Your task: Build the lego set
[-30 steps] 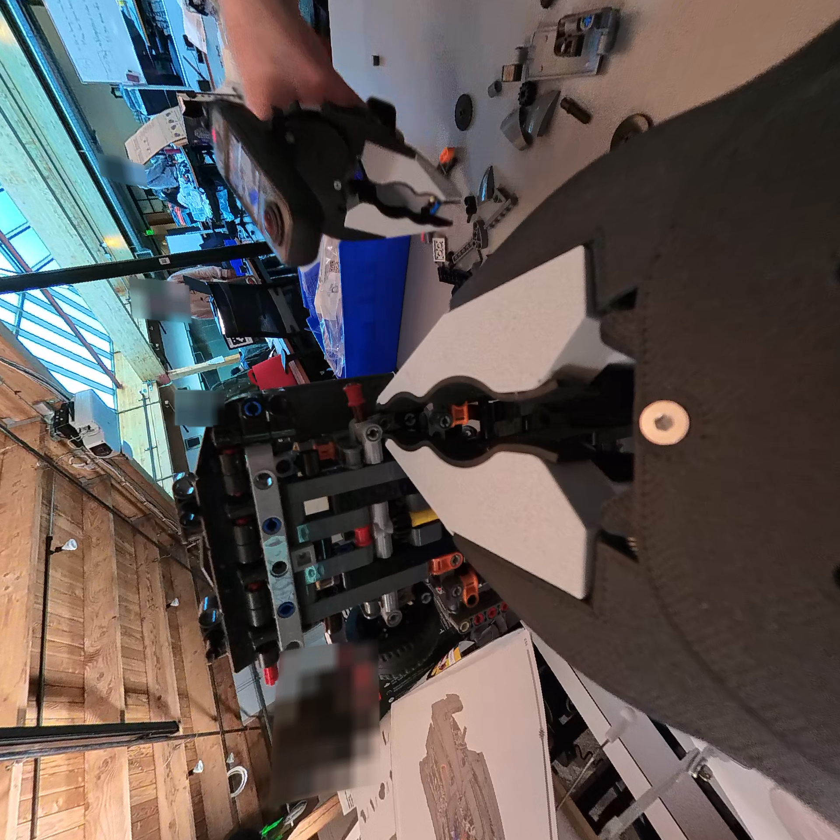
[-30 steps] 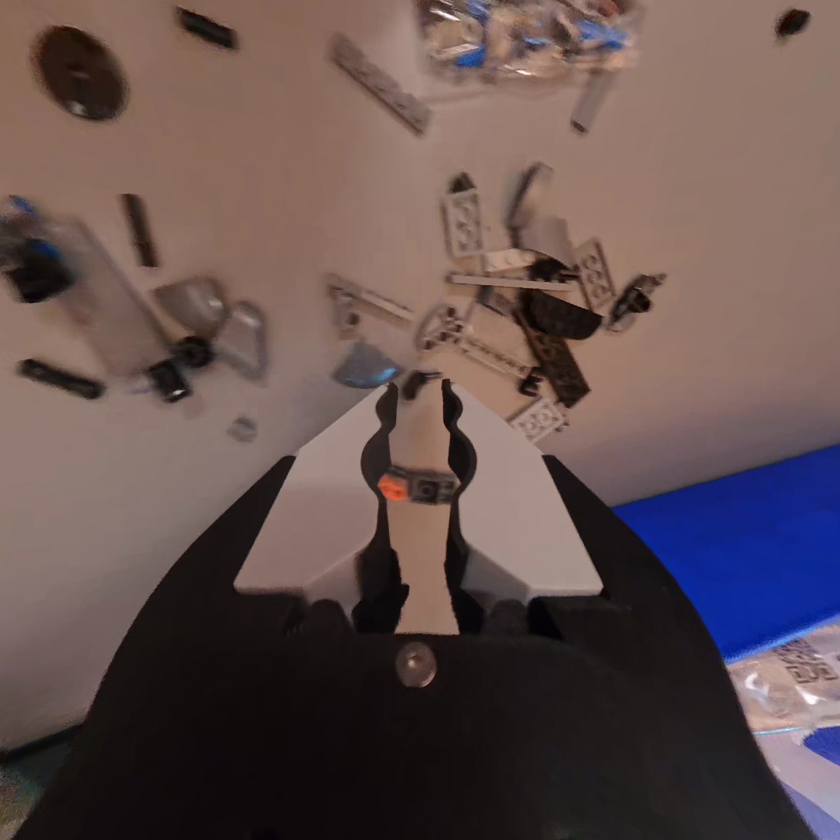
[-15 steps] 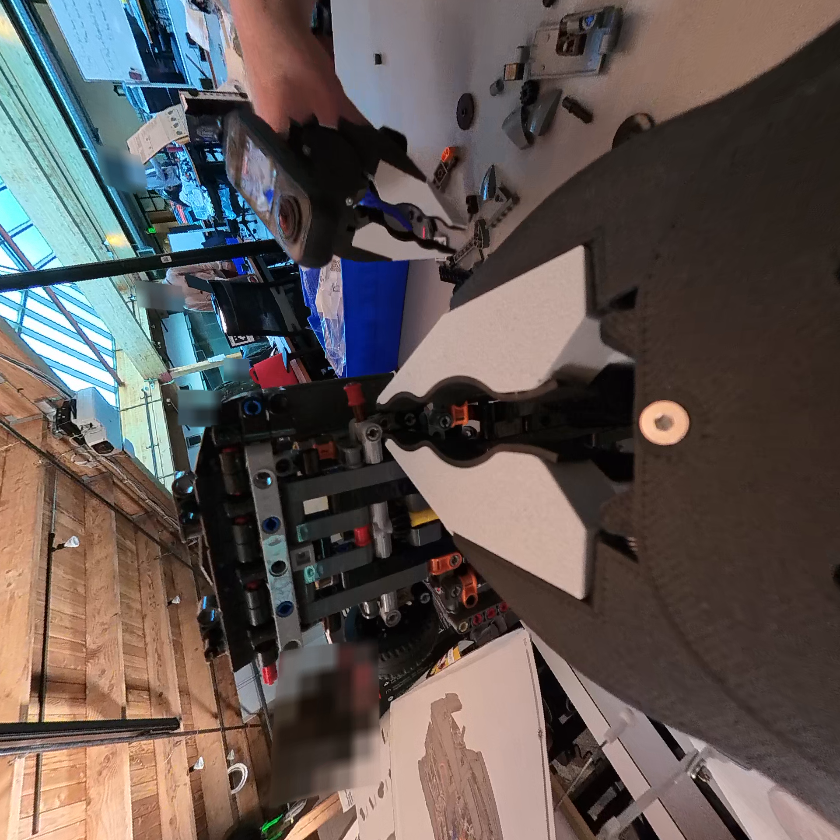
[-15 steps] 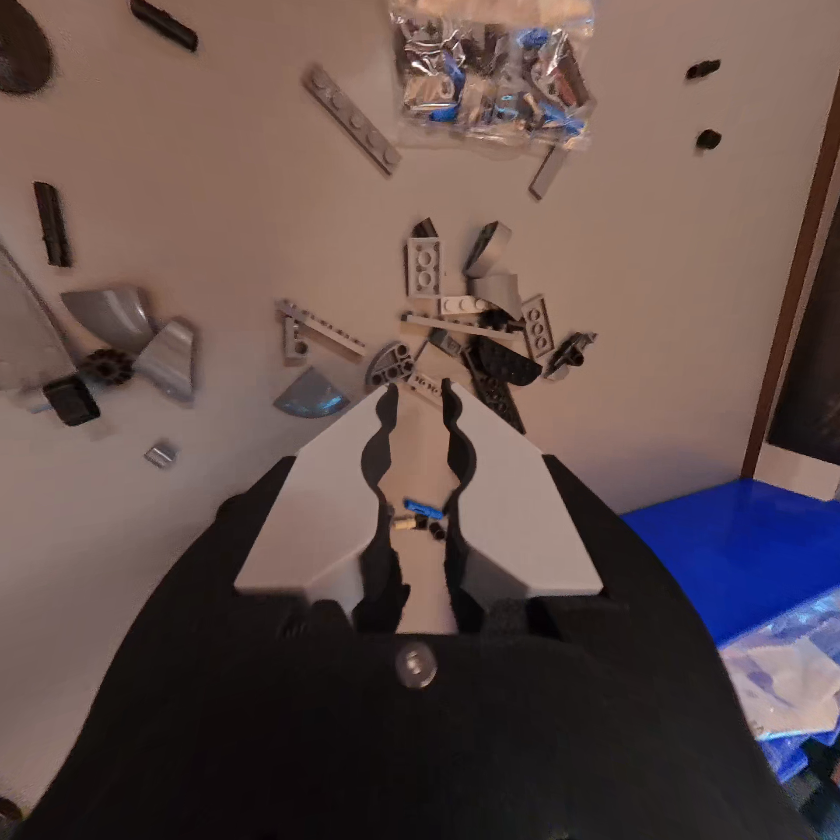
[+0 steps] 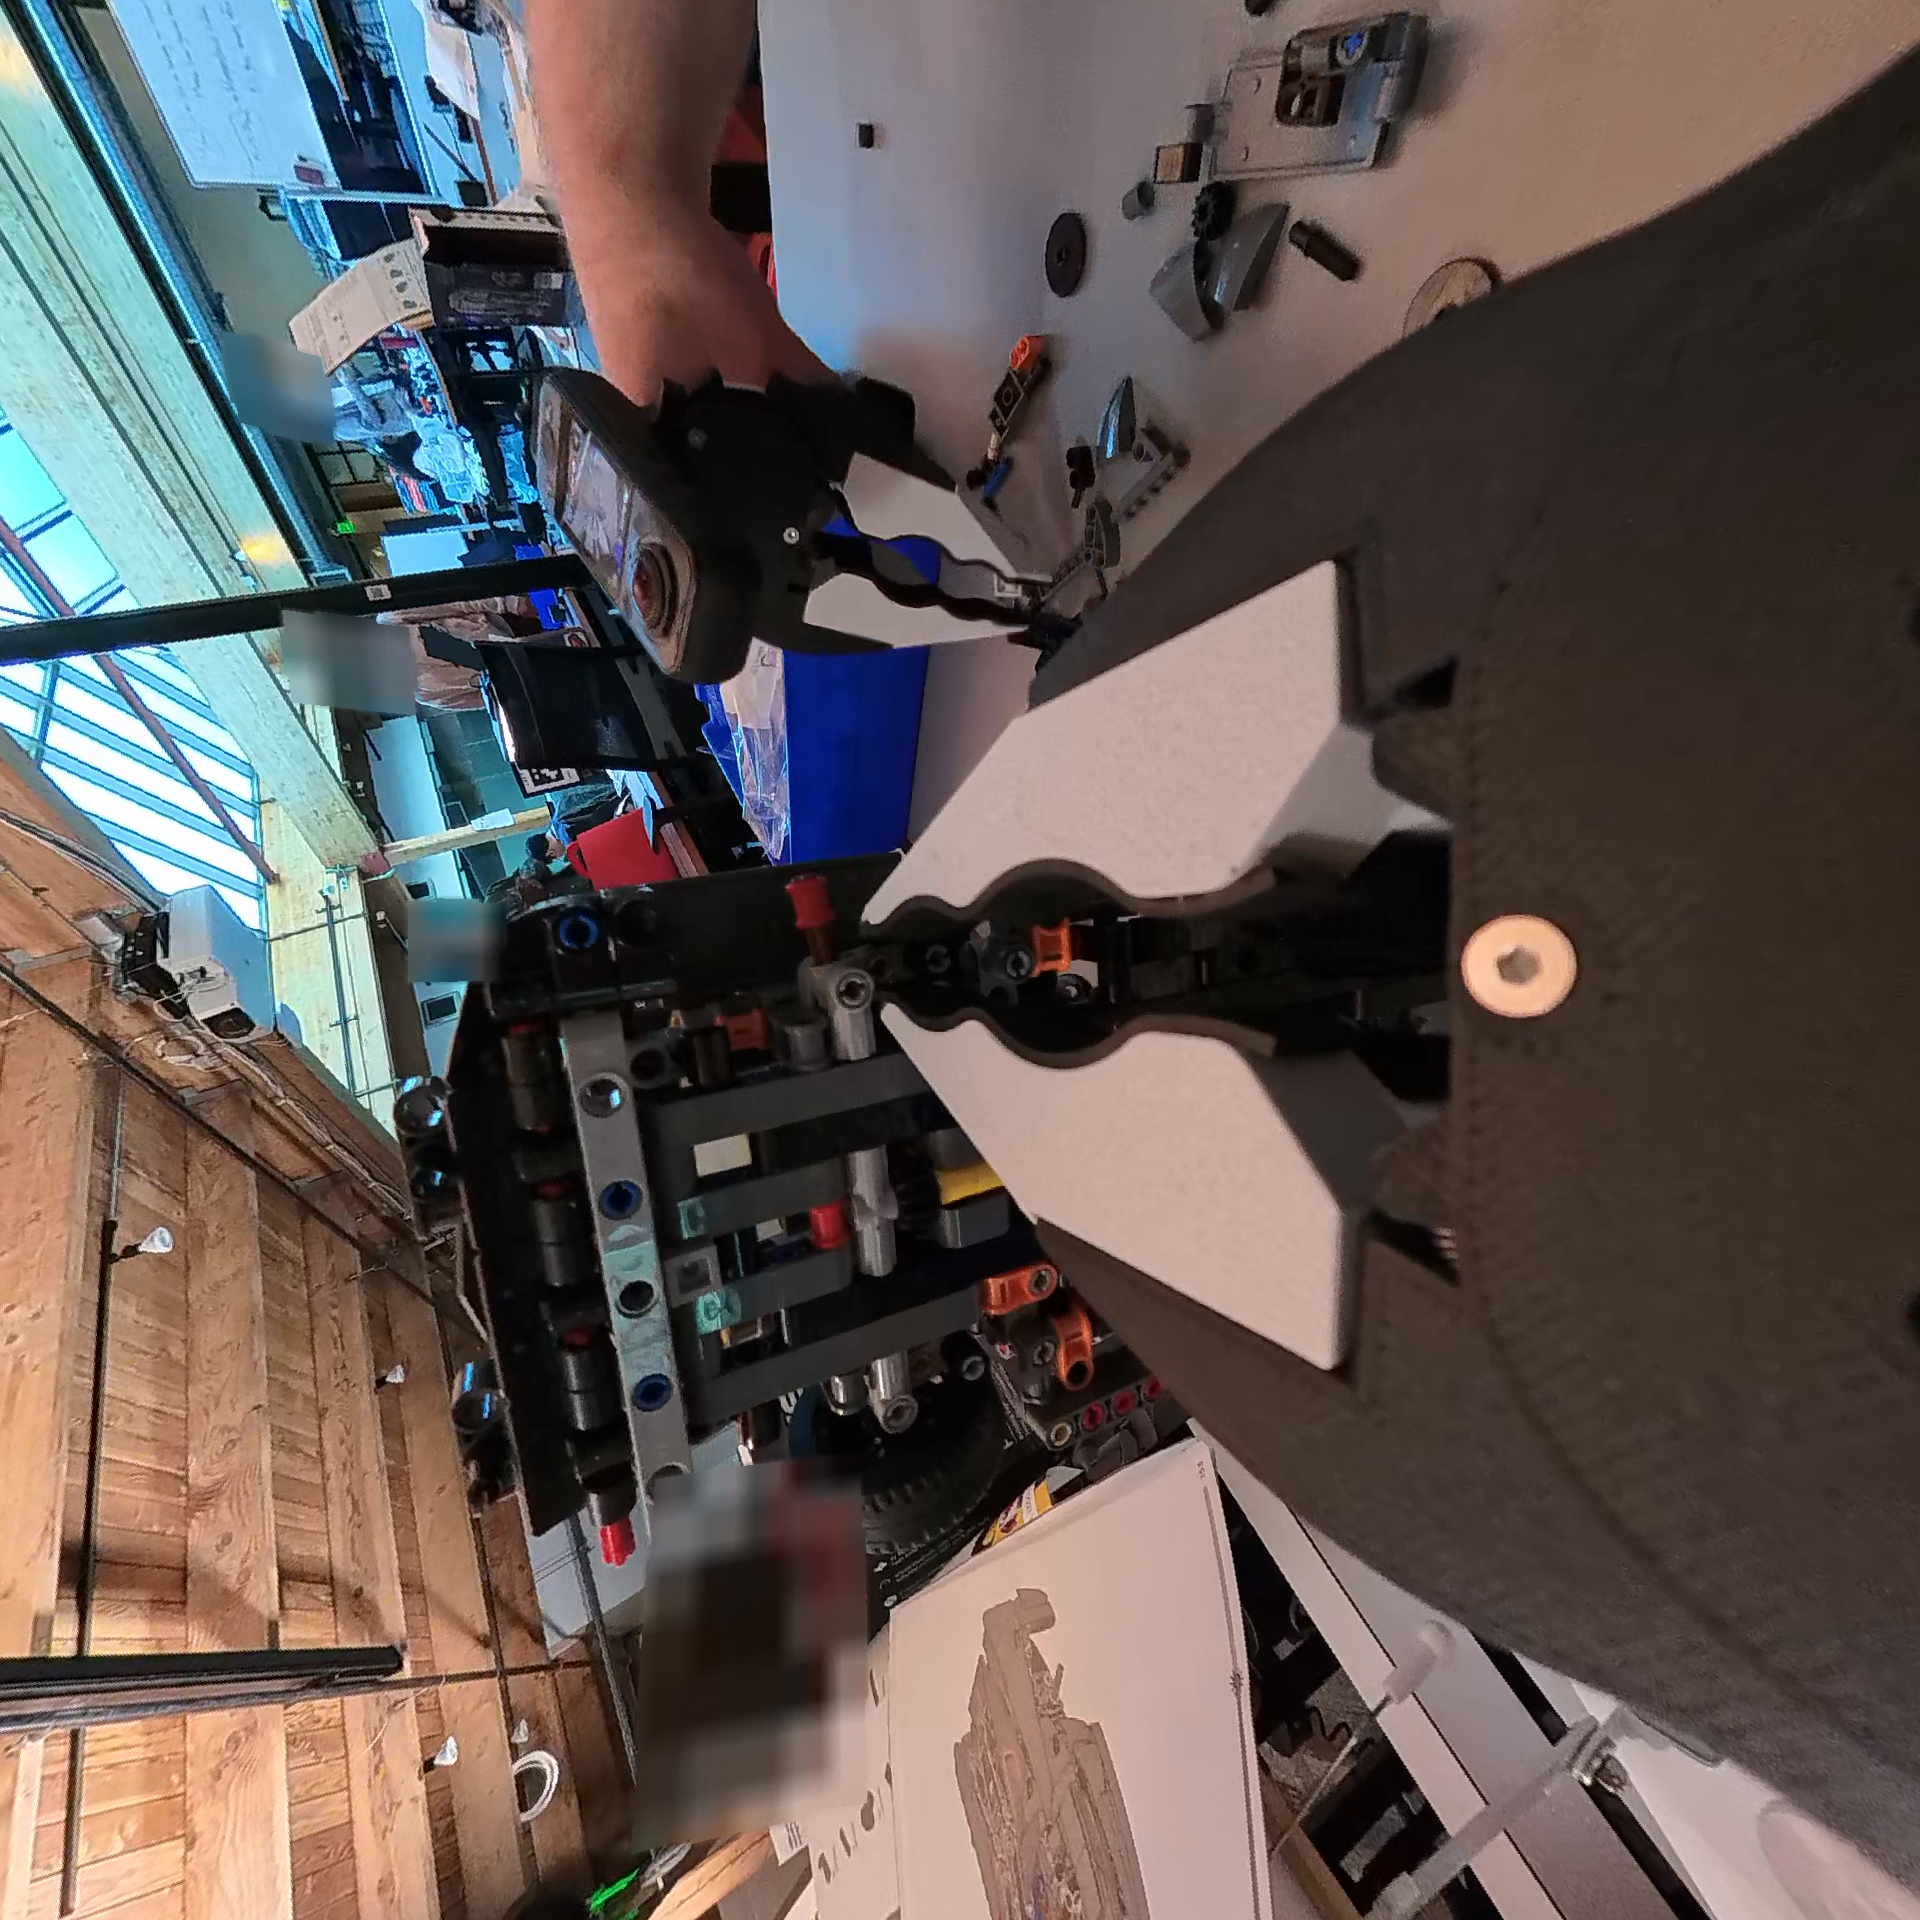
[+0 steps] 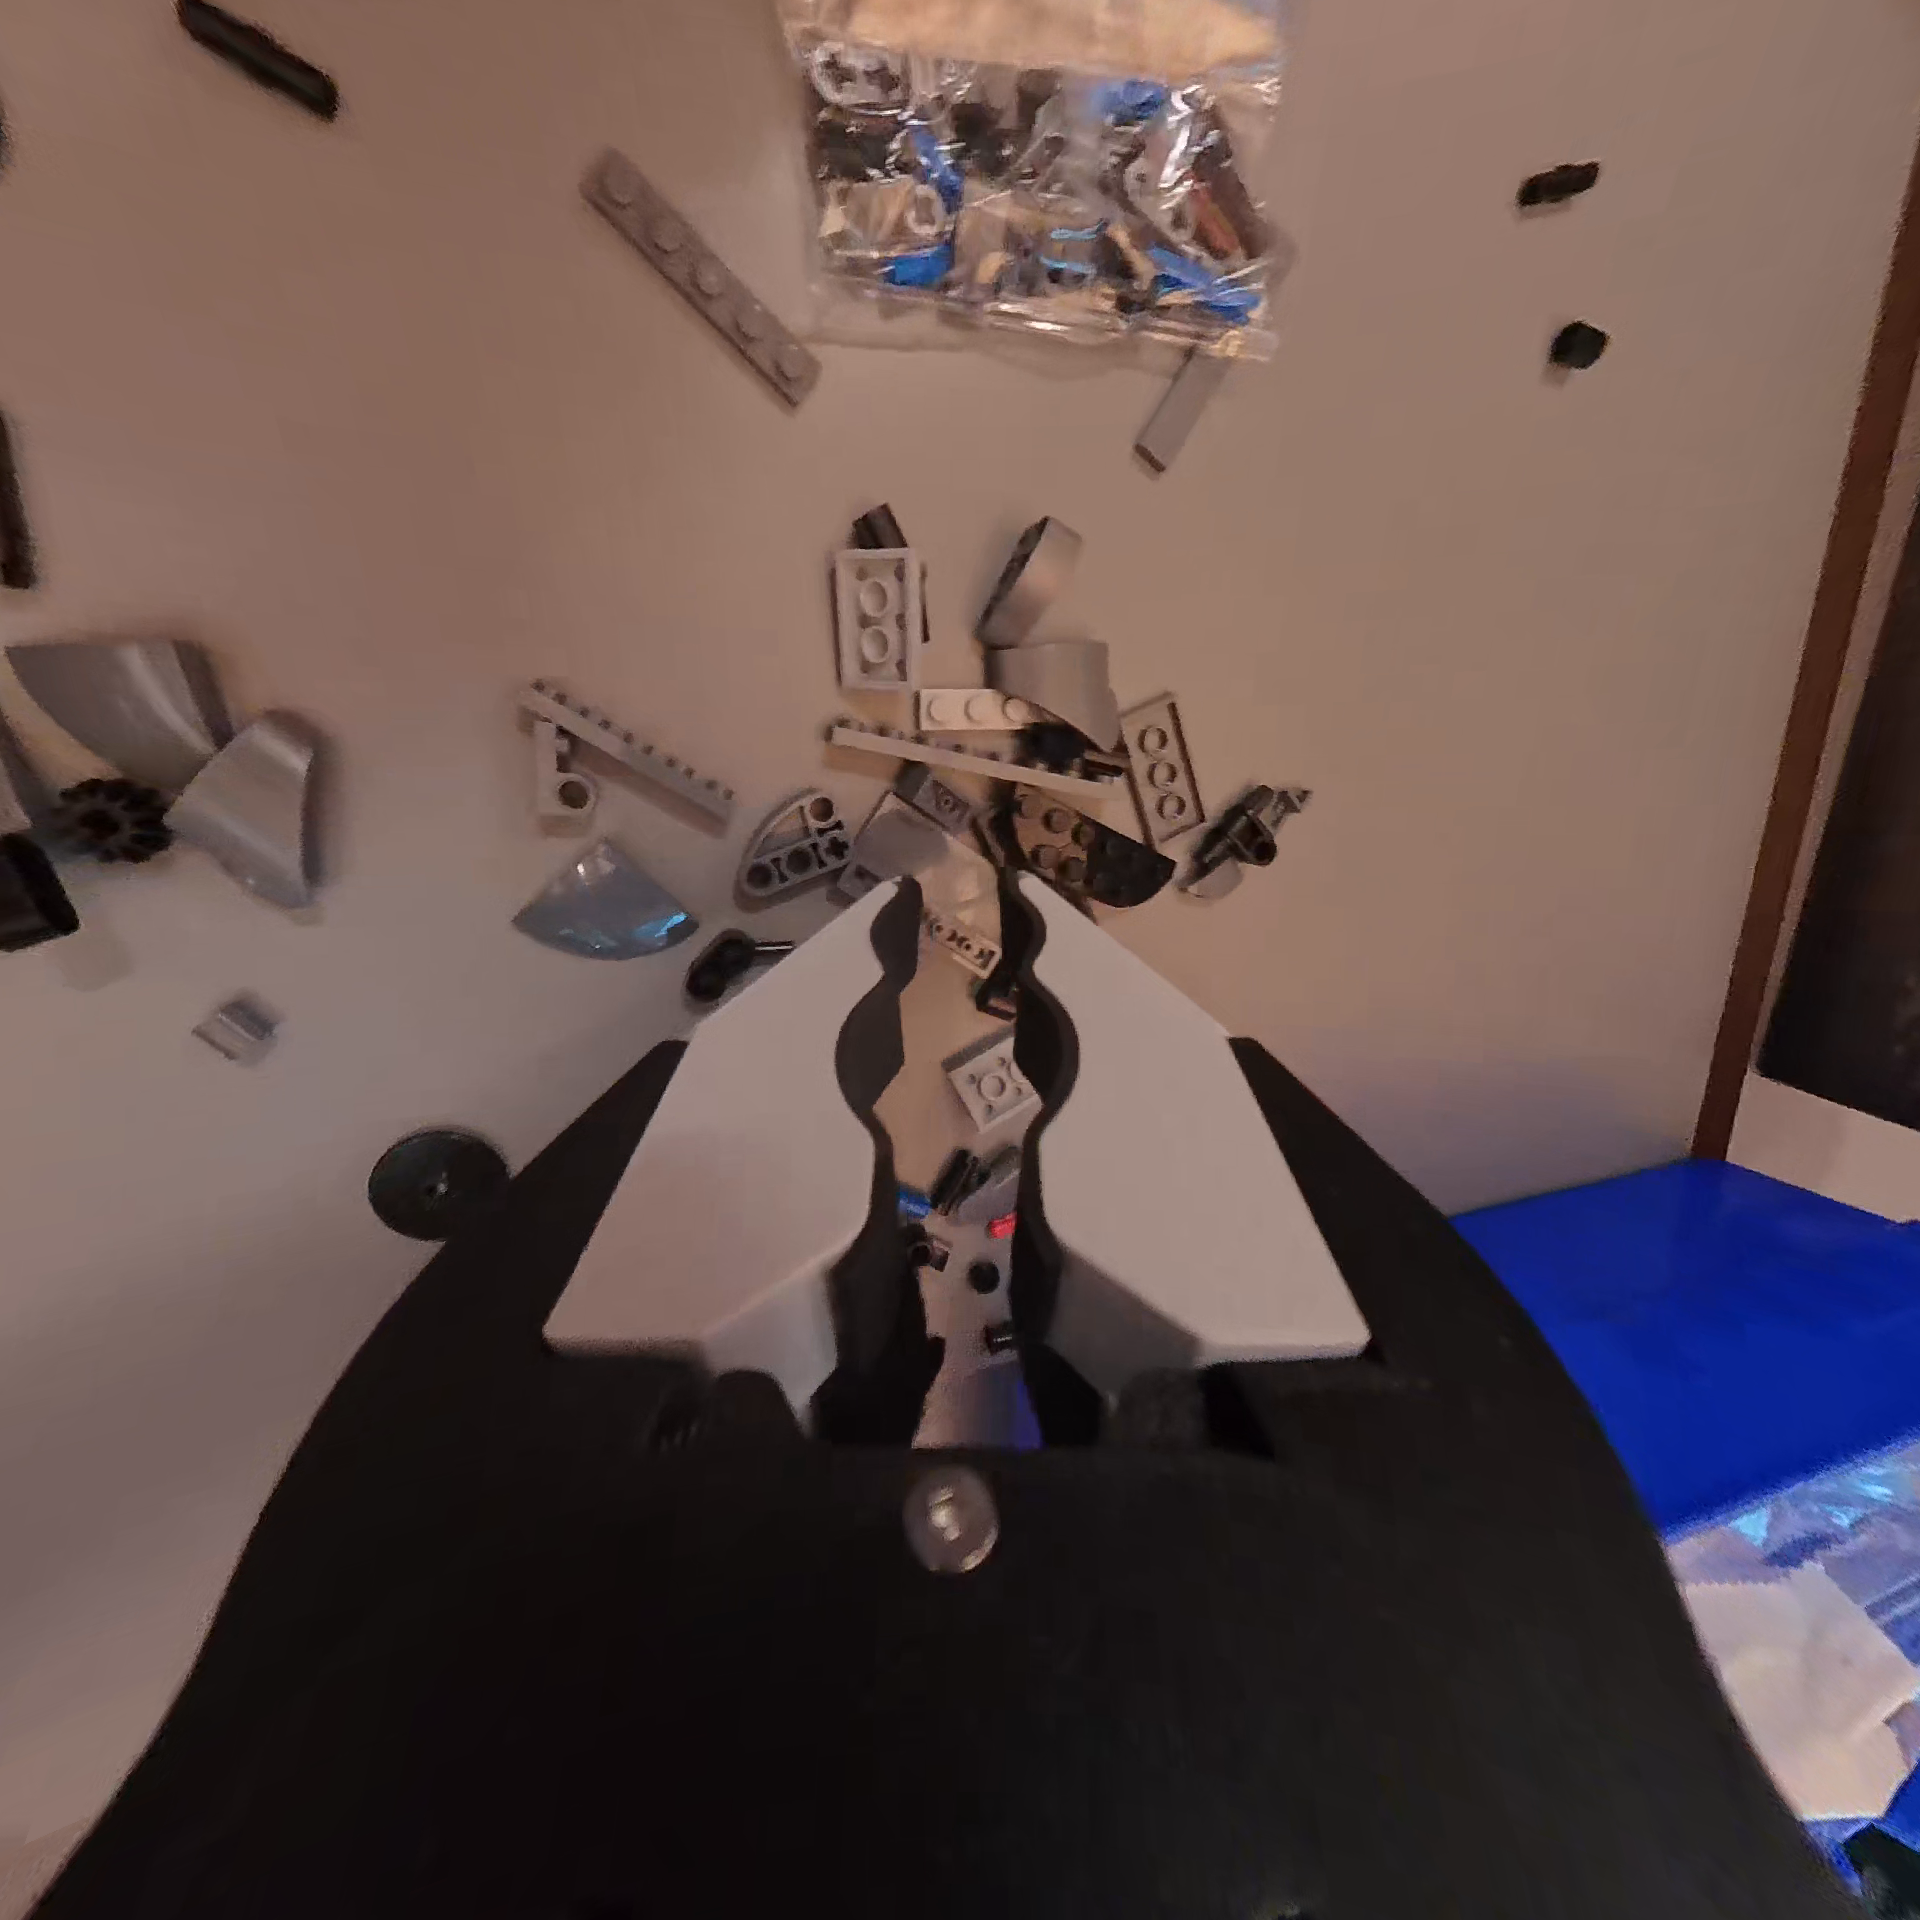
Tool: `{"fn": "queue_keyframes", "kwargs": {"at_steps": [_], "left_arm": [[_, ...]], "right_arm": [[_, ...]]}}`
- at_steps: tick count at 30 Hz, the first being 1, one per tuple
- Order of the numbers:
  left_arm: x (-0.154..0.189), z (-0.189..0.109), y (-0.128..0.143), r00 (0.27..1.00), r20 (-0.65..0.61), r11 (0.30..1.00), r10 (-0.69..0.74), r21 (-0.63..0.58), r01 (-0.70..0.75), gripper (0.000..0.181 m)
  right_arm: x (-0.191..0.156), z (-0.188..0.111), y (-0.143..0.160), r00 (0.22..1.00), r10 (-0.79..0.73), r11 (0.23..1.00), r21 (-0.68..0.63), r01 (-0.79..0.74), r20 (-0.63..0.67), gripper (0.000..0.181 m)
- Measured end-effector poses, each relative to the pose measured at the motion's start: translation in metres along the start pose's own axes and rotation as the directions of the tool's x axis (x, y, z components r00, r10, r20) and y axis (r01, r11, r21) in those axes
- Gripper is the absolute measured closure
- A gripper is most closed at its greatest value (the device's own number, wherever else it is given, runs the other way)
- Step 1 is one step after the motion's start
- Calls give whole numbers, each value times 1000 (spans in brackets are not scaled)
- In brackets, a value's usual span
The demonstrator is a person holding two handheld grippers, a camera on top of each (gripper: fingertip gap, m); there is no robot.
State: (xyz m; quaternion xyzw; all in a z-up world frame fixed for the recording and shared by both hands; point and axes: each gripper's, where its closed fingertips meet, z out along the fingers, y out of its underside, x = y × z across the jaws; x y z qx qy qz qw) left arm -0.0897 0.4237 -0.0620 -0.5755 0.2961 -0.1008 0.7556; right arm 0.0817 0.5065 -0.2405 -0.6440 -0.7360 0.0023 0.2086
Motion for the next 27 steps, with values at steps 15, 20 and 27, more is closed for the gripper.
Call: {"fn": "queue_keyframes", "kwargs": {"at_steps": [15, 20, 27], "left_arm": [[0, 1, 0, 1000, 0, 1000, -7, -1, 7, 176], [-1, 0, 0, 1000, 1, 1000, -9, 0, 9, 176], [-1, 1, 0, 1000, 2, 1000, -10, -1, 10, 176]], "right_arm": [[0, 13, 20, 999, -27, 994, -103, 30, 37, 170], [-5, 16, 20, 997, -39, 992, -115, 47, 66, 175], [-3, 7, 13, 998, -45, 991, -121, 50, 44, 172]]}}
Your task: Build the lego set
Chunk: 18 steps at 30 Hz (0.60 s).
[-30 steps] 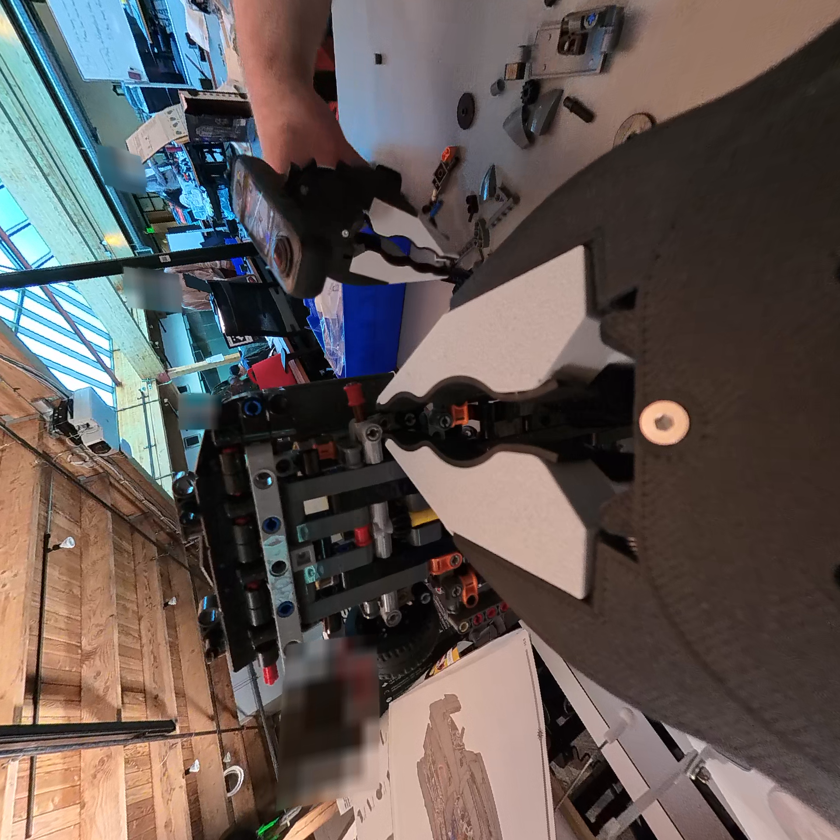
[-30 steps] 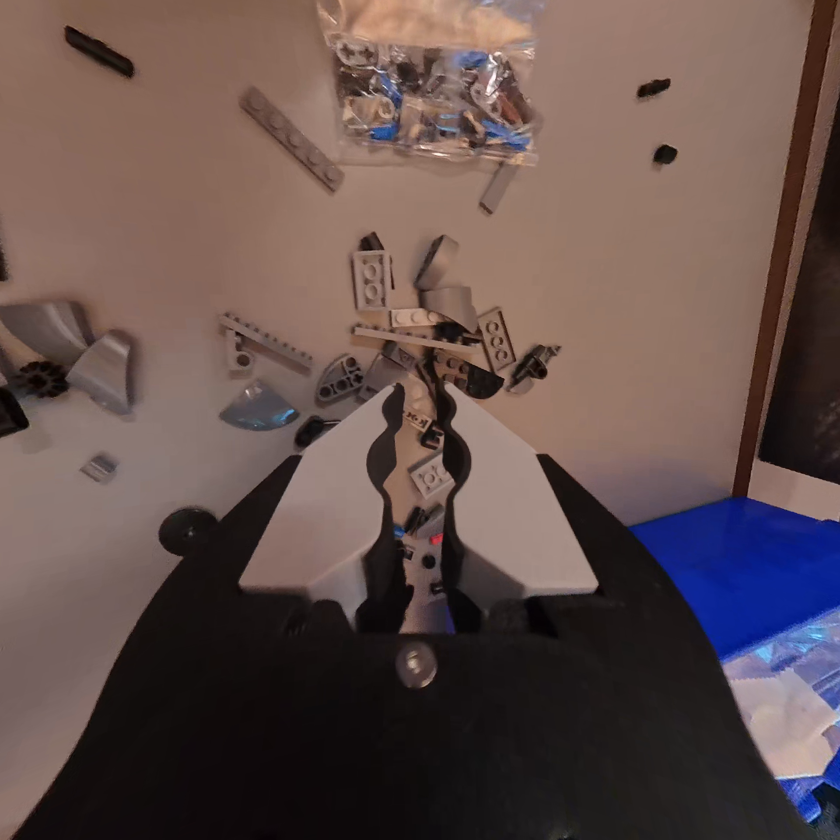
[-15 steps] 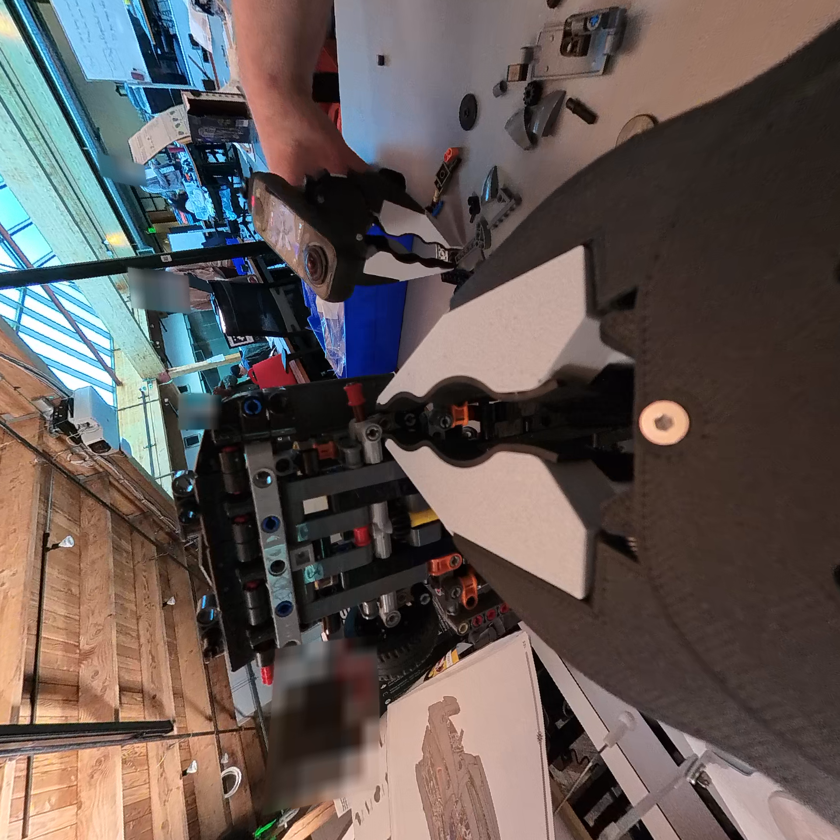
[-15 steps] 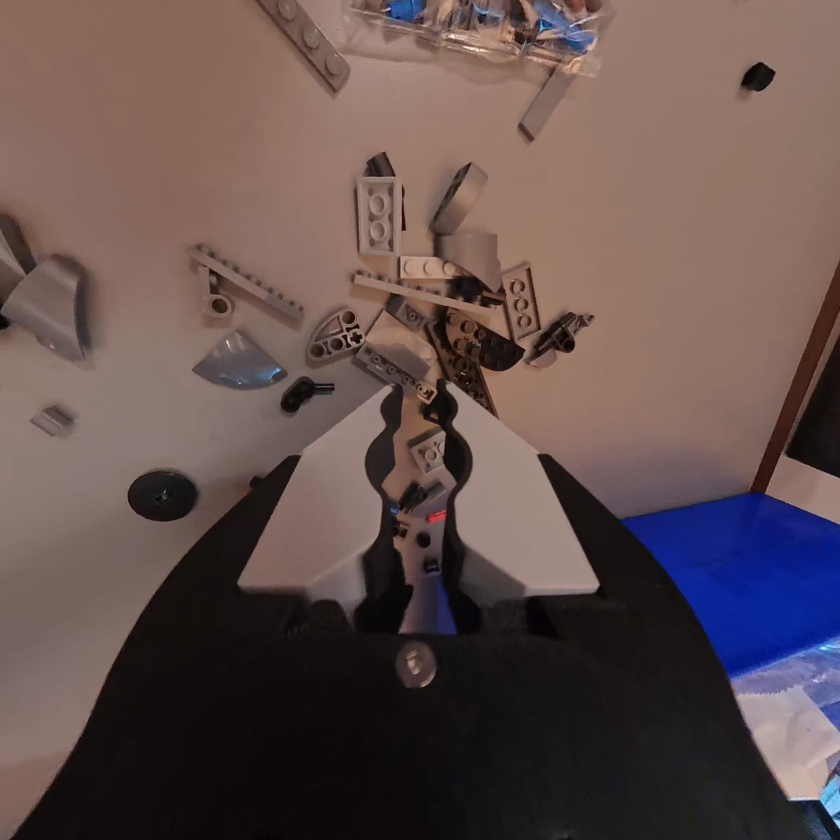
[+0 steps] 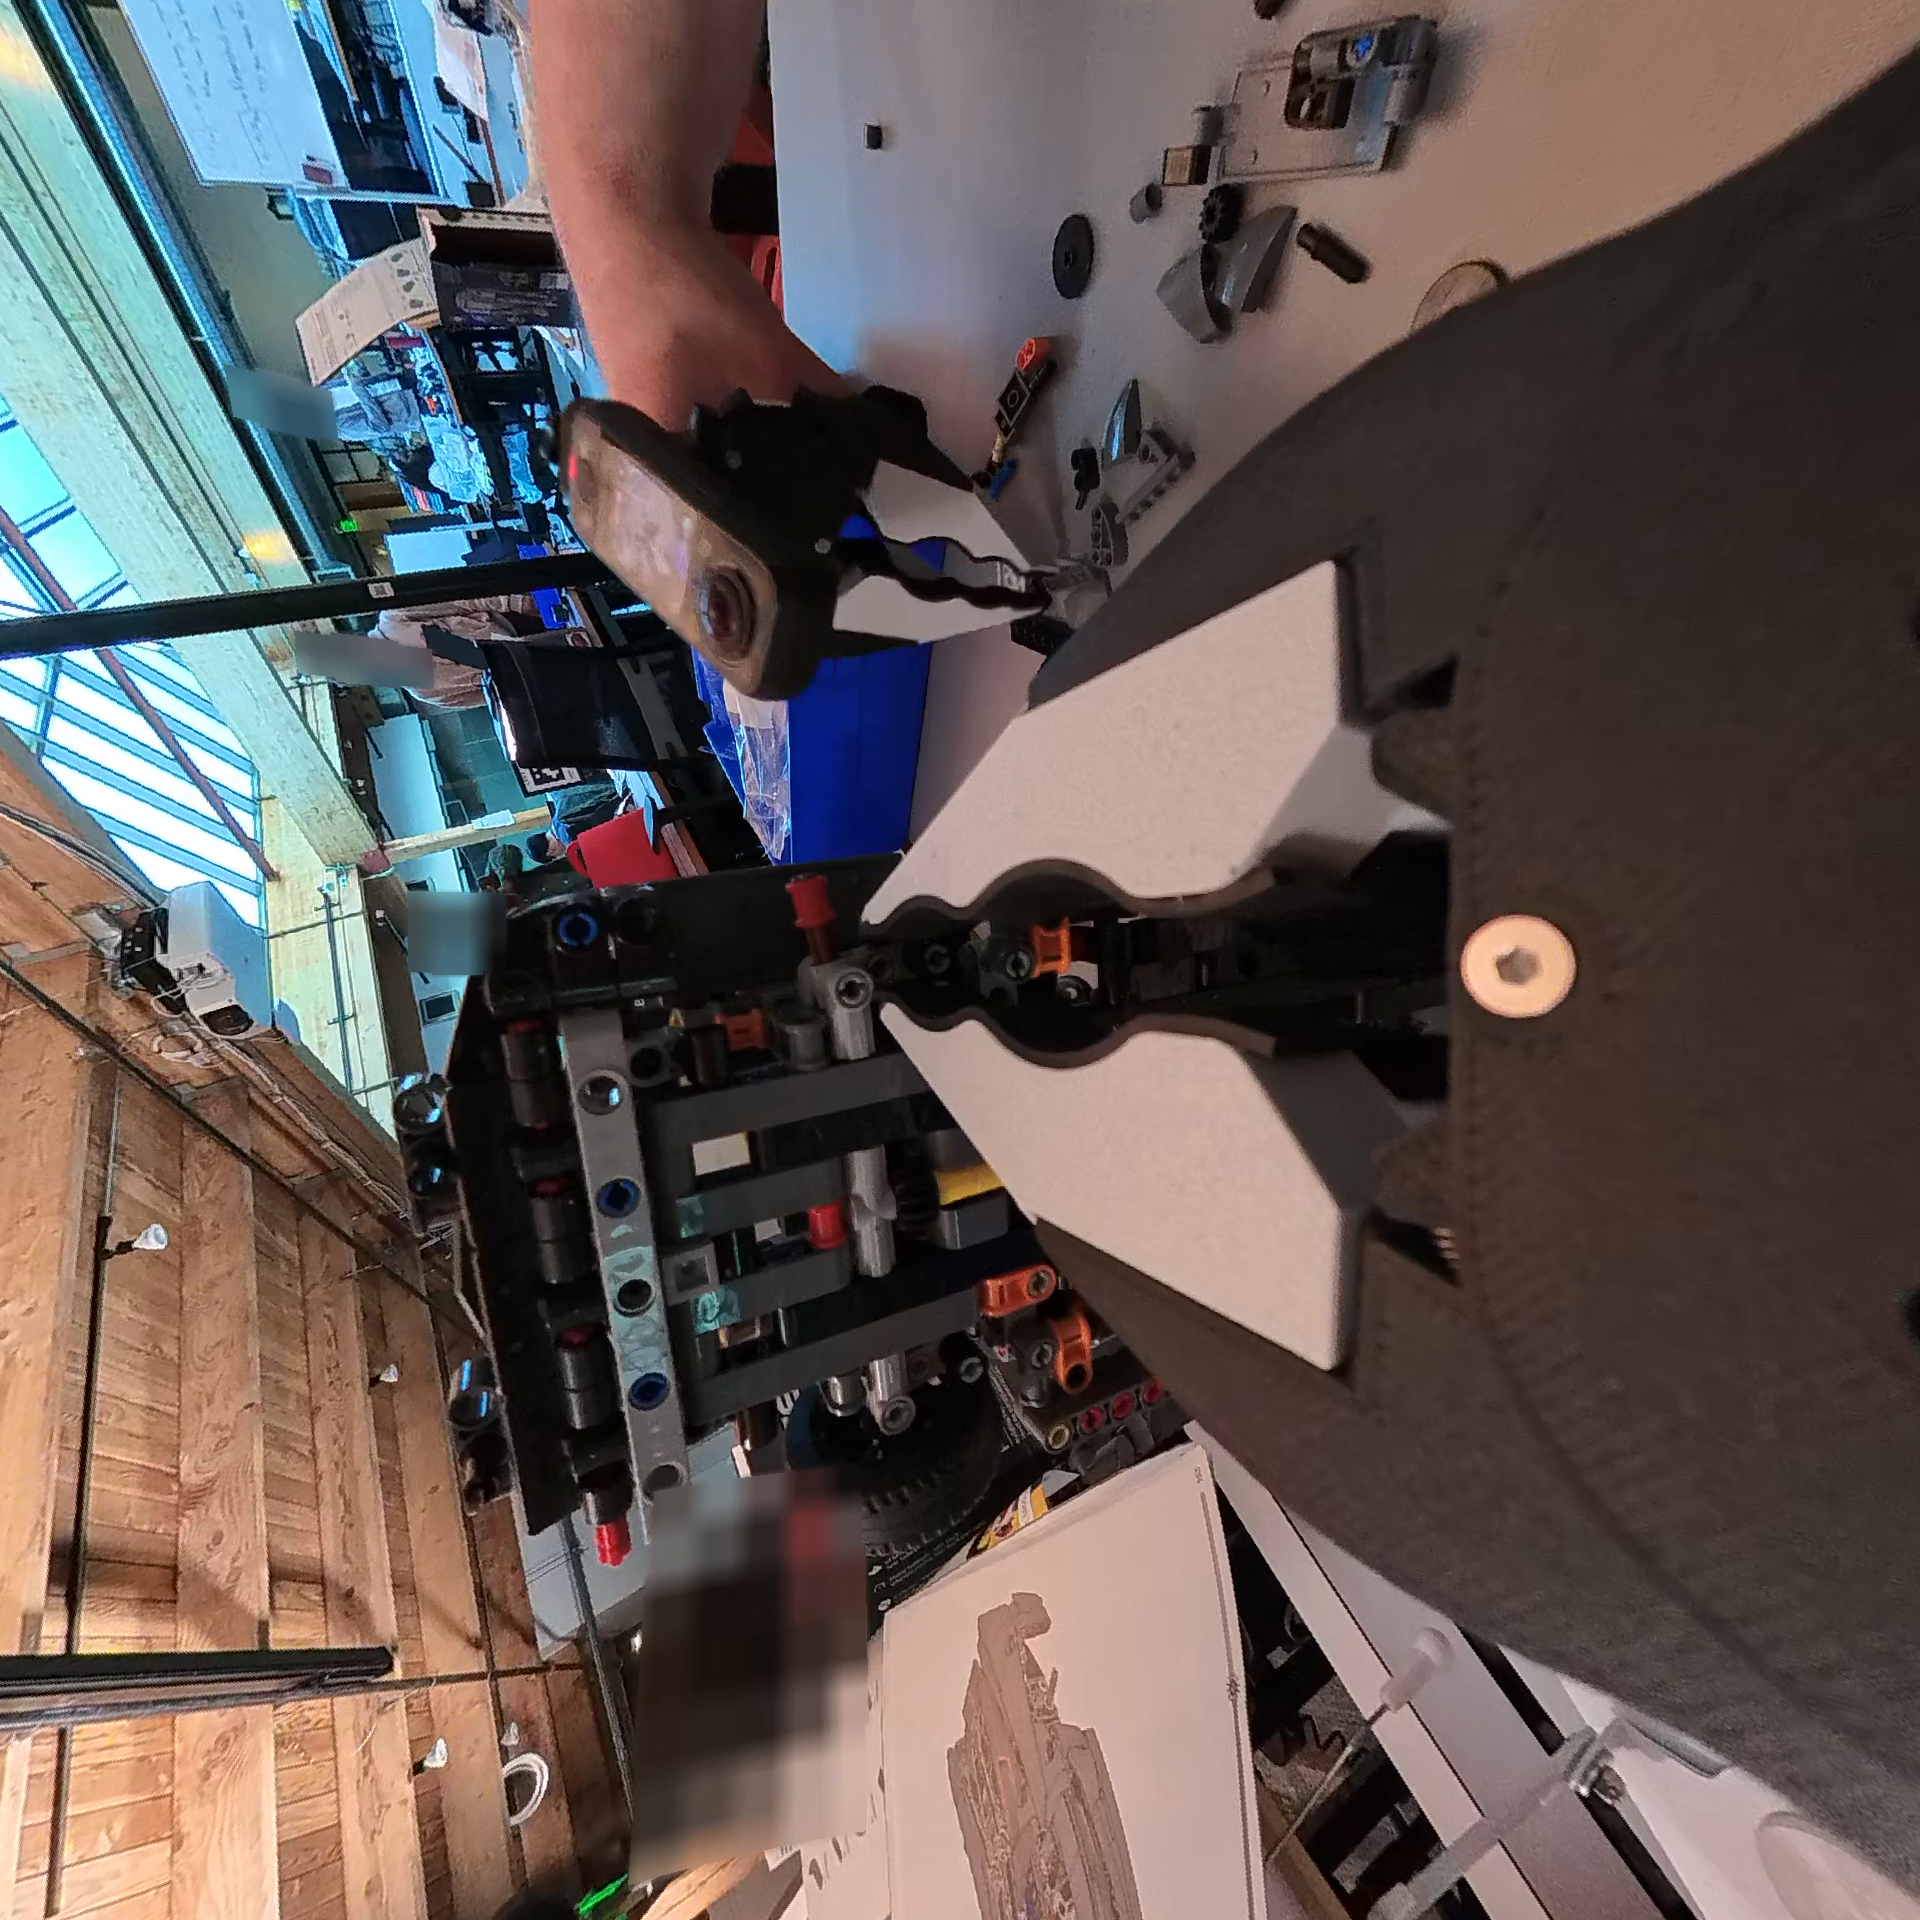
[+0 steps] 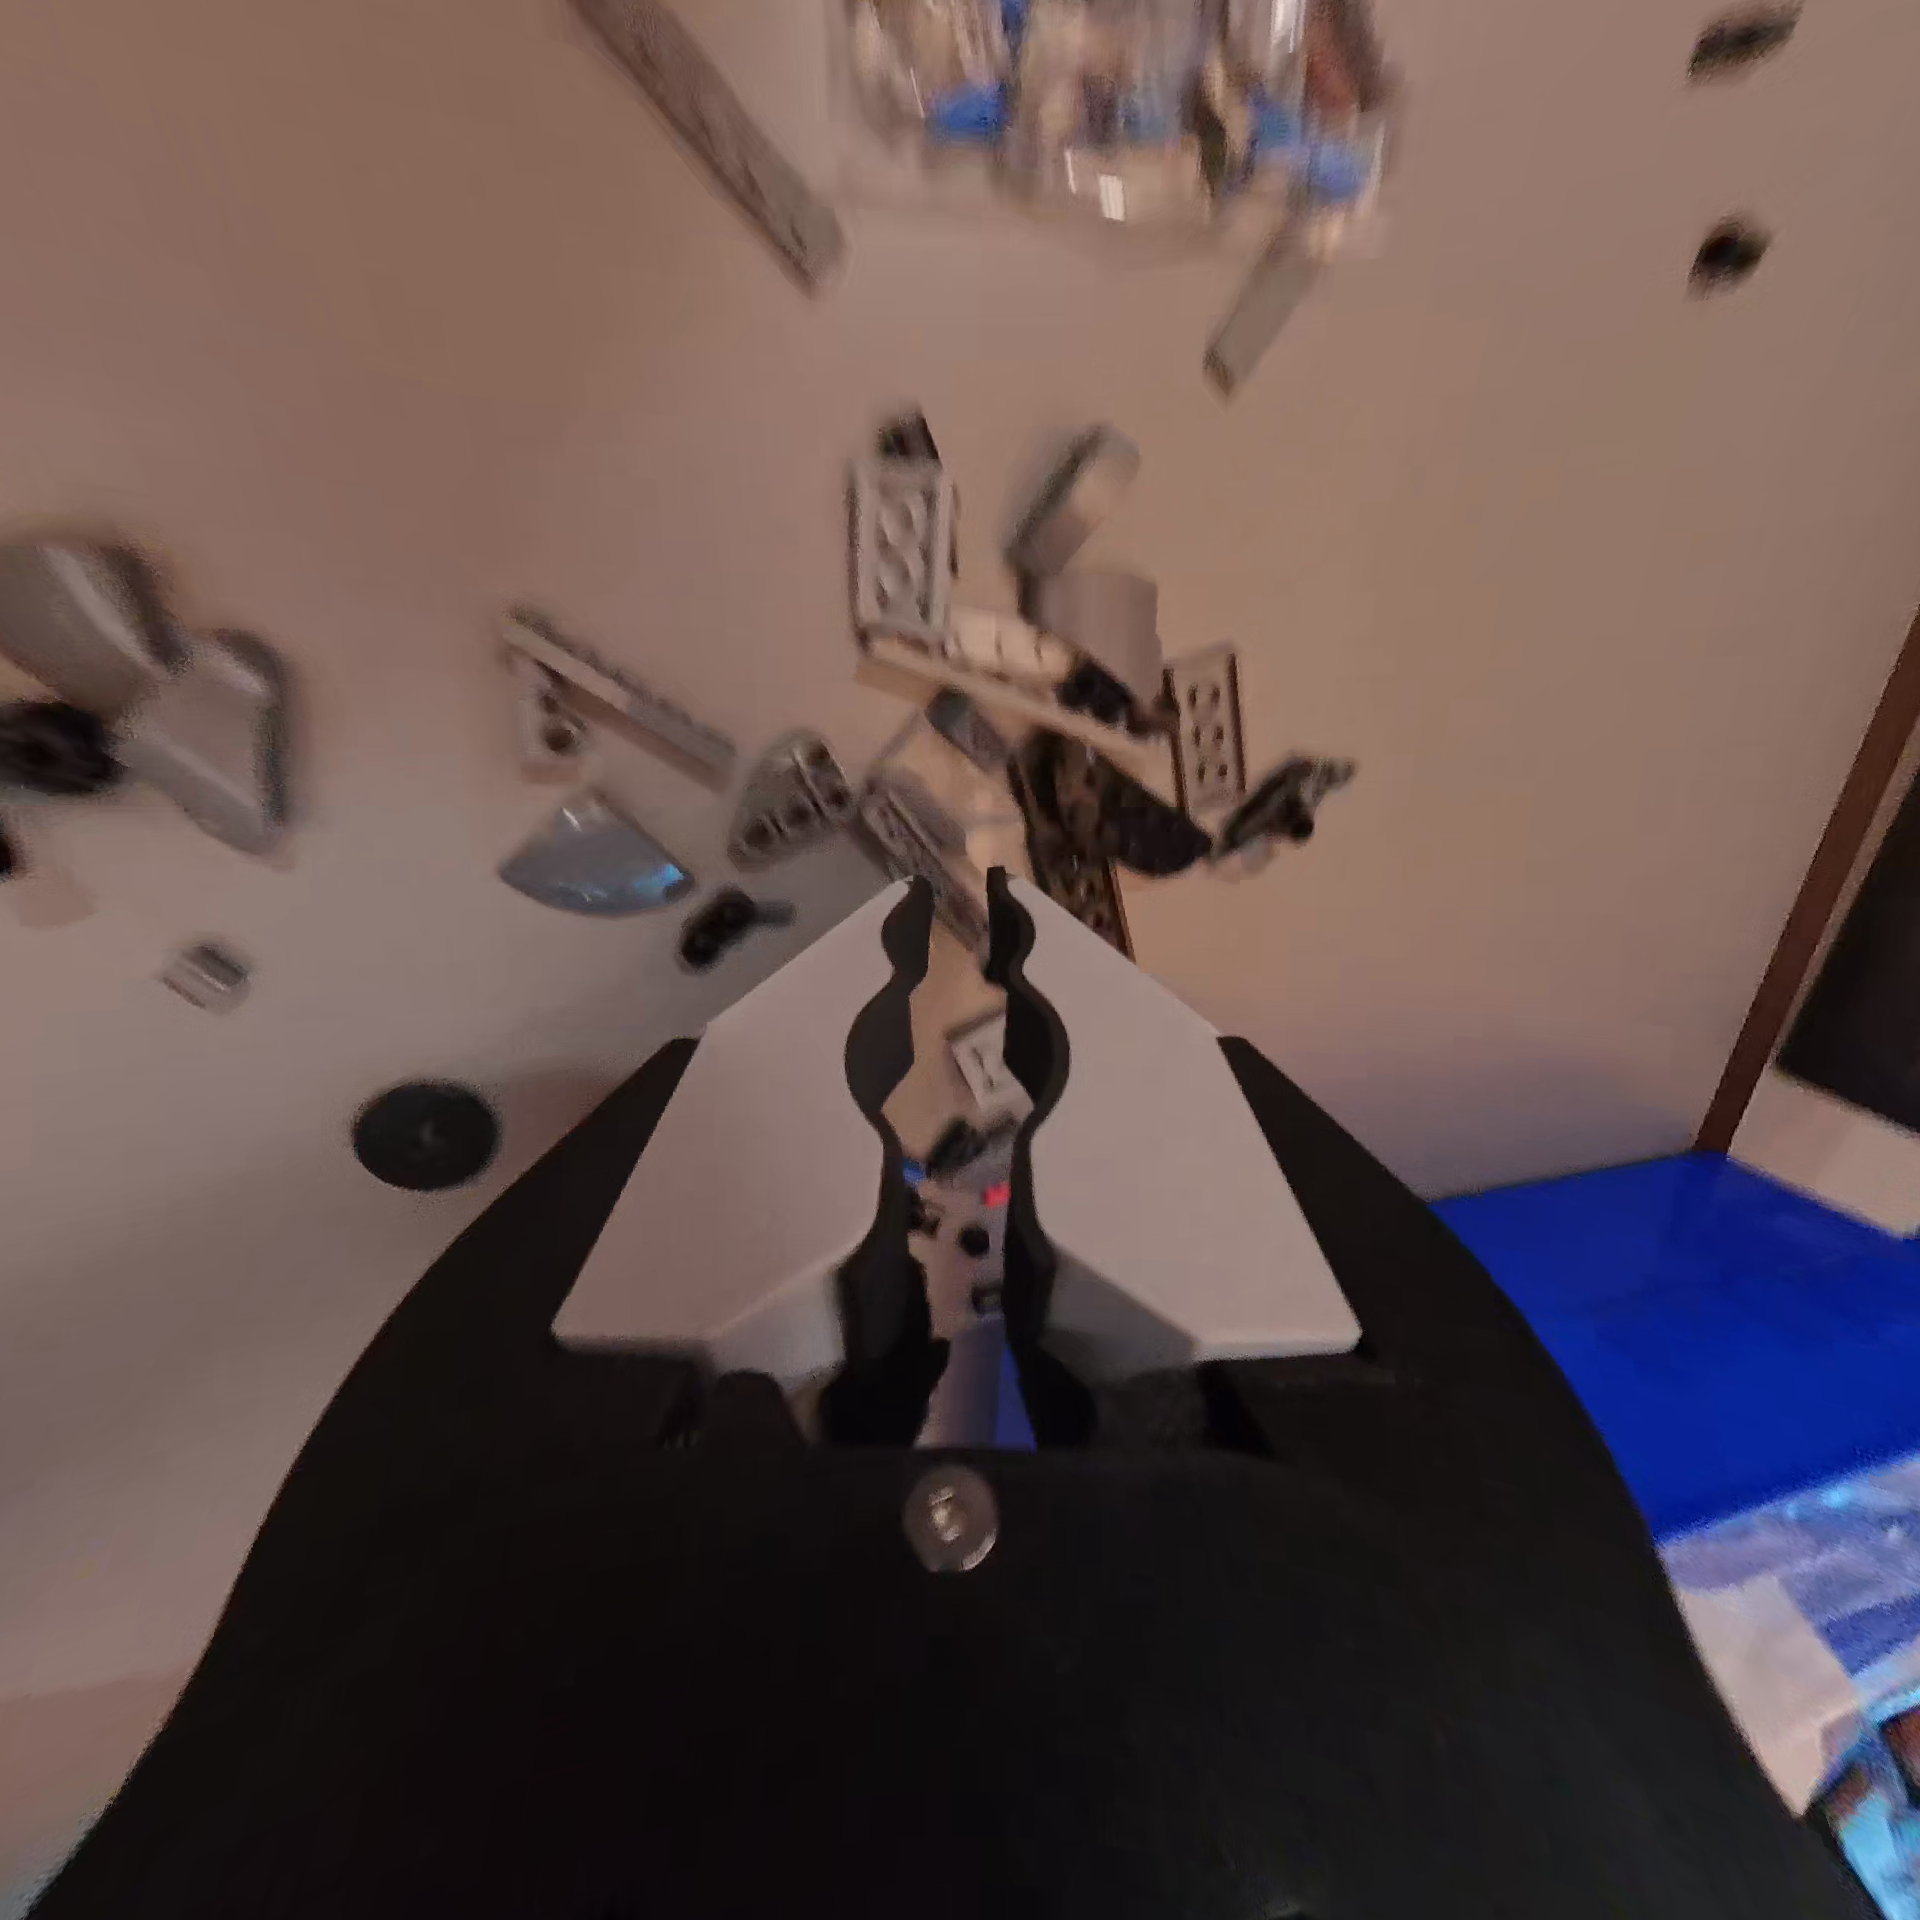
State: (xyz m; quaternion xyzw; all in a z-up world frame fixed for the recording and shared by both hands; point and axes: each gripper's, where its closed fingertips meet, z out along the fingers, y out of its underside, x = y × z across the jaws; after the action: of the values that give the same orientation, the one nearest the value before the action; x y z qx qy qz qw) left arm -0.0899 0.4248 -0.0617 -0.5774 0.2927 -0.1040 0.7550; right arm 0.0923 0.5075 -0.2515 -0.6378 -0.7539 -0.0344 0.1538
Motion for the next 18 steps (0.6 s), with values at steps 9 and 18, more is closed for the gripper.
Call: {"fn": "queue_keyframes", "kwargs": {"at_steps": [9, 18], "left_arm": [[-1, -1, 0, 1000, 6, 1000, 3, 0, -3, 176], [-2, 0, 0, 1000, 4, 1000, 0, -5, 0, 176]], "right_arm": [[-21, -2, -89, 986, -139, 950, 293, 108, 89, 159], [-15, 12, -99, 974, -165, 942, 317, 109, 155, 160]]}}
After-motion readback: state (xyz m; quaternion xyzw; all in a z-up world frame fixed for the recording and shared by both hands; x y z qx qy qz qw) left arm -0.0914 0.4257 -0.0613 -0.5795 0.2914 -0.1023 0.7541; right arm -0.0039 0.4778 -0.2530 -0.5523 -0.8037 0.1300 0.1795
